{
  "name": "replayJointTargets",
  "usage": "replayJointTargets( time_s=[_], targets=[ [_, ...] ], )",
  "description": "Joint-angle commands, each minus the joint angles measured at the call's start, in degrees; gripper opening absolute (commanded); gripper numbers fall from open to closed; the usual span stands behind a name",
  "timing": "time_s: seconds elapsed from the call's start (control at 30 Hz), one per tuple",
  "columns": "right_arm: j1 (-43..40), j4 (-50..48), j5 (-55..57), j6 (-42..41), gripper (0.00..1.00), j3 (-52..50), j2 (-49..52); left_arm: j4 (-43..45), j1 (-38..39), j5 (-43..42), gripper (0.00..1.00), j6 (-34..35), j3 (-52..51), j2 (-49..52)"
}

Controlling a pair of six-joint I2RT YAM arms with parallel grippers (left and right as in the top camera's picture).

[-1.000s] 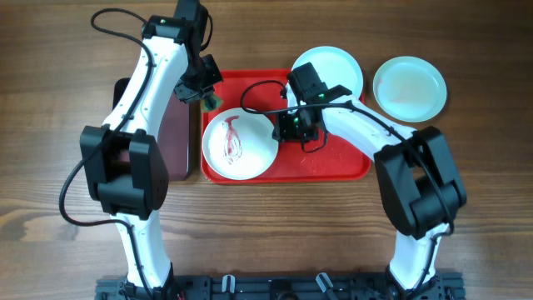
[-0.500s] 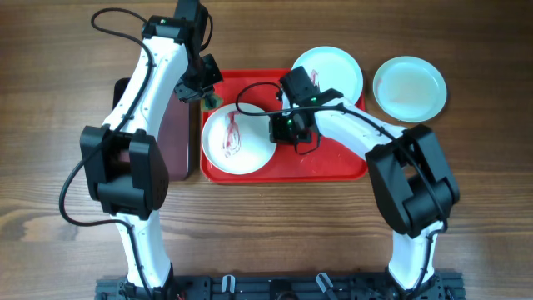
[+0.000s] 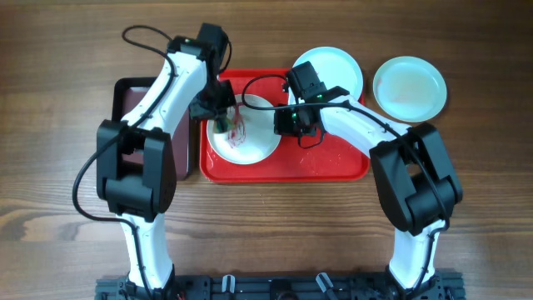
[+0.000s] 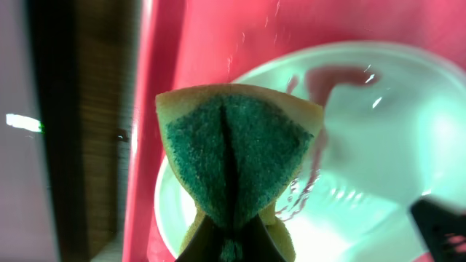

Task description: Clean dirty plates on tray and stack at the side

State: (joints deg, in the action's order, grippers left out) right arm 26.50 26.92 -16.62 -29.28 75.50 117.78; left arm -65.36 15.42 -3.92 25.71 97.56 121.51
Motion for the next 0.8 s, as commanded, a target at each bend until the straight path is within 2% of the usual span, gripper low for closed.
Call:
replayJointTargets(
  time_s=[0.0,0.3,0.47,0.63,0.77],
  targets=[
    [-0.13,-0.37,0.26,1.7,0.04,-0.09,1.4,1.75,0.83,-3.1,0.04,-4.76,-4.57,0.31],
    [-0.13,-0.35,0.11,2.19,0.04,-0.09,1.4,9.86,5.27,-3.8,0.04,-13.88,-13.0,0.31],
    [-0.13,-0.35,-0.11,2.16,0.04,-0.09,1.4,14.05,9.62,-13.38,0.04,-22.73,-13.35,0.31],
    [-0.13,-0.33,-0.13,2.16,0.04,-0.09,1.4,20.15,11.37,-17.53,0.04,-21.92,-13.35,0.31],
    [-0.11,-0.22,-0.33,2.19,0.04,-0.09,1.4,24.65,9.97,-16.79,0.04,-16.57,-13.35,0.31]
  ],
)
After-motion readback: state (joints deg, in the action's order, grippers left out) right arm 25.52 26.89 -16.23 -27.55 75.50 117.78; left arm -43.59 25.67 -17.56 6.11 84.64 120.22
